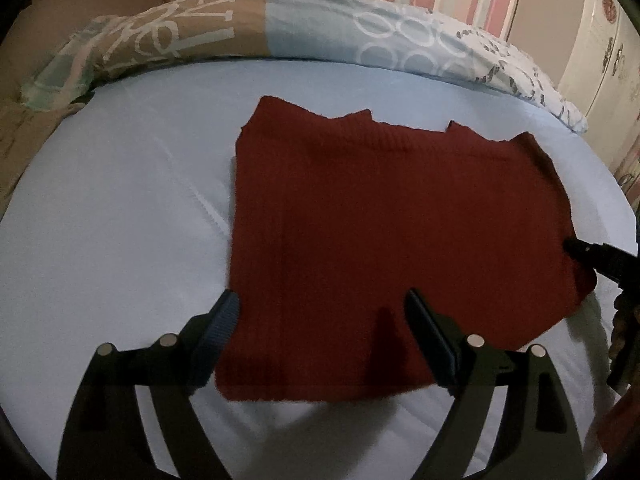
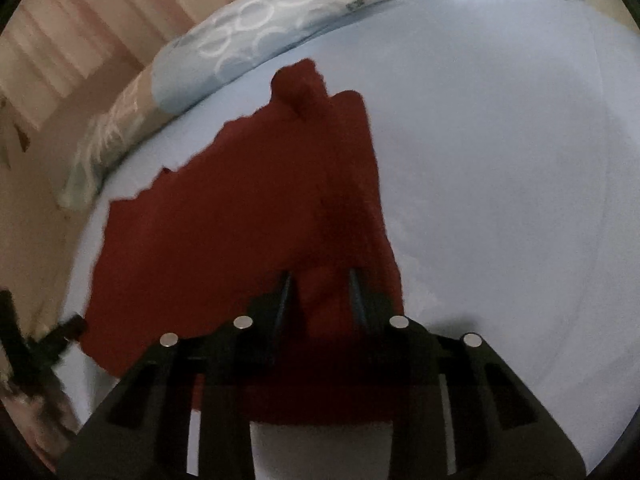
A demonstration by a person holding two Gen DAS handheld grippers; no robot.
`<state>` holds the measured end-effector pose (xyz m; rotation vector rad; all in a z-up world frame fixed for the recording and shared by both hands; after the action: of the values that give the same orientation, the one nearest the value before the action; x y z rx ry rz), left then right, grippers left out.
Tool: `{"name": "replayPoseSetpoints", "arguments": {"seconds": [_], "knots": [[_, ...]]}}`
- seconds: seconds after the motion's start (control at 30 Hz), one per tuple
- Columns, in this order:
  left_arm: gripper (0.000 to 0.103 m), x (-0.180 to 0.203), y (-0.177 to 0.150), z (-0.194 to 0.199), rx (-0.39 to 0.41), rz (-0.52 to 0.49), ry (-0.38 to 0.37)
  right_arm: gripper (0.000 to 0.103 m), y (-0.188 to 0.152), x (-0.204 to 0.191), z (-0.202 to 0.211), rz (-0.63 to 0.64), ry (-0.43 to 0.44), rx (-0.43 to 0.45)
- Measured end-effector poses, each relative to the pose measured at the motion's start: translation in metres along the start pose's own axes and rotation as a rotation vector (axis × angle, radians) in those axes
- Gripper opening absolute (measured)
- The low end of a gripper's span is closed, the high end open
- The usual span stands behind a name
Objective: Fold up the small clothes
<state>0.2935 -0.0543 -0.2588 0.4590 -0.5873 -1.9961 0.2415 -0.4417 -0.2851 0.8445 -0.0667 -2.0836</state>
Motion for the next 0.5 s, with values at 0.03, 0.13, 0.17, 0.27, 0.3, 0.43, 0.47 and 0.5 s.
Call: {"name": "replayPoseSetpoints", "arguments": {"seconds": [0.03,0.13,0.17,0.27,0.3,0.43,0.47,0.5], "knots": [[0.086,0.0,-0.001,0.002,0.001,0.003,-0.006,0.054,-0.005,-0.006,0.013,0.018,0.008,0.031],[0.087,0.005,-0.006,0.005,-0.005,0.003,-0.012,0.093,-0.021,-0.019,0.042,0.048,-0.011,0.115],[0.087,0.008,-0.007,0.004,-0.011,-0.001,-0.012,0.093,-0.03,-0.023,0.05,0.06,-0.021,0.125],[0.087,0.017,-0.008,0.002,-0.016,-0.014,-0.006,0.092,-0.05,-0.031,0.058,0.093,-0.088,0.146],[0.087,0.02,-0.008,0.001,-0.014,-0.017,-0.003,0.092,-0.055,-0.029,0.059,0.09,-0.119,0.155],[0.087,0.029,-0.007,-0.001,-0.02,-0.023,0.012,0.093,-0.065,-0.006,0.049,-0.06,-0.125,0.117],[0.087,0.03,-0.007,-0.001,-0.019,-0.022,0.01,0.092,-0.065,0.0,0.044,-0.106,-0.122,0.102],[0.087,0.031,-0.006,-0.001,-0.016,-0.018,0.002,0.09,-0.066,0.002,0.042,-0.13,-0.119,0.096]]}}
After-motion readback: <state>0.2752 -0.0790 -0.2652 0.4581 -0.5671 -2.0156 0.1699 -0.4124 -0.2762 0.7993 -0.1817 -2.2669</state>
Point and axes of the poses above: each gripper's, at about its wrist camera, not at the fingertips, and z roughly against the way its jaws point, x to its right, y to its top, the point moved 2 cm from there along -z, roughly the way its jaws point, and after that the axes turned 15 degrees about -z, right-handed, at the moved point
